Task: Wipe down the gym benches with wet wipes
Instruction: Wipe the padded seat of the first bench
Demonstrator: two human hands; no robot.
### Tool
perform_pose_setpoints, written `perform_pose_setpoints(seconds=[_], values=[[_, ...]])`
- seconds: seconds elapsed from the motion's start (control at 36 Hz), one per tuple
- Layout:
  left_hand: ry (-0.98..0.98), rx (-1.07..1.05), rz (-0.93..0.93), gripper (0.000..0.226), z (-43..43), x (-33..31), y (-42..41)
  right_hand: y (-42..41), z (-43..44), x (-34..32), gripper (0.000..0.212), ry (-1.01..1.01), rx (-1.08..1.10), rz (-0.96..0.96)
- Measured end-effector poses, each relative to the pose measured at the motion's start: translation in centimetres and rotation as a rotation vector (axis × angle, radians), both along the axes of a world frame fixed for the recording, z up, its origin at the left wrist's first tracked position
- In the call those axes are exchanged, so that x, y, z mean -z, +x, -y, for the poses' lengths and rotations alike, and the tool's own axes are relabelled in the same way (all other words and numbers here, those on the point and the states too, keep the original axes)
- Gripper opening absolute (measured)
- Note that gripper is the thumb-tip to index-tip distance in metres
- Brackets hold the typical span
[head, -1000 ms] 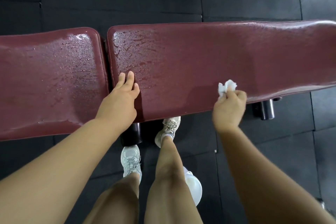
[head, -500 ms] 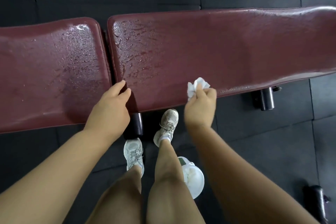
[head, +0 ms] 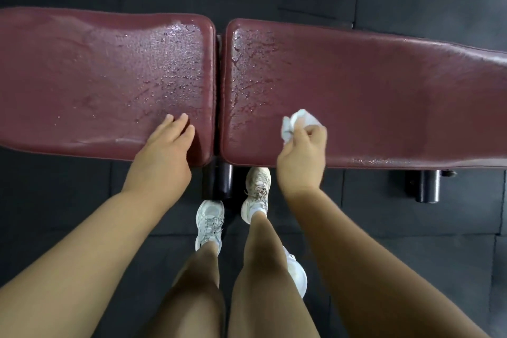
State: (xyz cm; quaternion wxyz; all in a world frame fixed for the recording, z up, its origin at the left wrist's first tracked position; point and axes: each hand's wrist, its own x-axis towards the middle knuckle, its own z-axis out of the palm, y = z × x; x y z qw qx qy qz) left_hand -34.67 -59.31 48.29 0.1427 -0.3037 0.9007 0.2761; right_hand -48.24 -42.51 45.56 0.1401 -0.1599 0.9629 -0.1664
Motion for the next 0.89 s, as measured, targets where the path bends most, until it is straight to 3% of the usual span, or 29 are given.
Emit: perform_pose_setpoints(seconds=[0.11,0.19,0.25,0.33,0.39,0.44,0.5,0.58,0.64,0.69,0.78,0.83,0.89], values=[[0.015,-0.006,0.042,0.068,0.1,-0.1,-0.2,2.8,2.2,0.1,0.010,-0.054,-0.705,0.130],[0.027,-0.043,0.061,0.068,0.4,-0.2,-0.6,-0.4,2.5,0.0,0.025,-0.032,-0.962,0.187],[0.029,-0.071,0.069,0.065,0.6,-0.4,-1.0,-3.7,2.4,0.0,0.029,-0.012,-0.839,0.142],[0.016,-0.107,0.080,0.058,0.8,-0.7,-1.6,-8.9,2.5,0.0,0.026,-0.033,-0.433,-0.096],[0.005,-0.134,0.067,0.056,1.2,-0.9,-2.2,-10.5,3.2,0.0,0.031,-0.049,-0.147,-0.064],[-0.008,-0.187,0.033,0.055,1.5,-1.2,-2.8,-9.2,4.4,0.2,0.033,-0.006,-0.027,-0.030],[-0.020,-0.230,0.008,0.057,1.8,-1.3,-3.4,-6.1,5.2,0.7,0.032,-0.022,-0.245,-0.022],[-0.031,-0.231,0.006,0.059,2.5,-1.0,-4.2,-2.7,5.1,0.4,0.035,-0.046,-0.971,0.114],[-0.047,-0.224,0.022,0.061,3.3,-0.7,-4.6,-4.4,5.0,0.1,0.050,-0.069,-1.203,0.107],[-0.076,-0.205,0.033,0.065,4.2,-0.3,-4.9,-8.1,4.9,0.3,0.054,-0.061,-1.089,0.005],[-0.101,-0.146,0.167,0.068,4.7,-0.2,-5.5,-13.9,5.7,0.3,0.024,-0.012,-0.628,-0.131],[-0.111,-0.121,0.232,0.066,4.3,-0.3,-6.0,-15.0,6.6,0.1,0.027,0.019,-0.385,-0.120],[-0.105,-0.124,0.265,0.066,3.9,-0.3,-6.3,-13.1,7.6,0.1,0.032,0.004,-0.332,-0.104]])
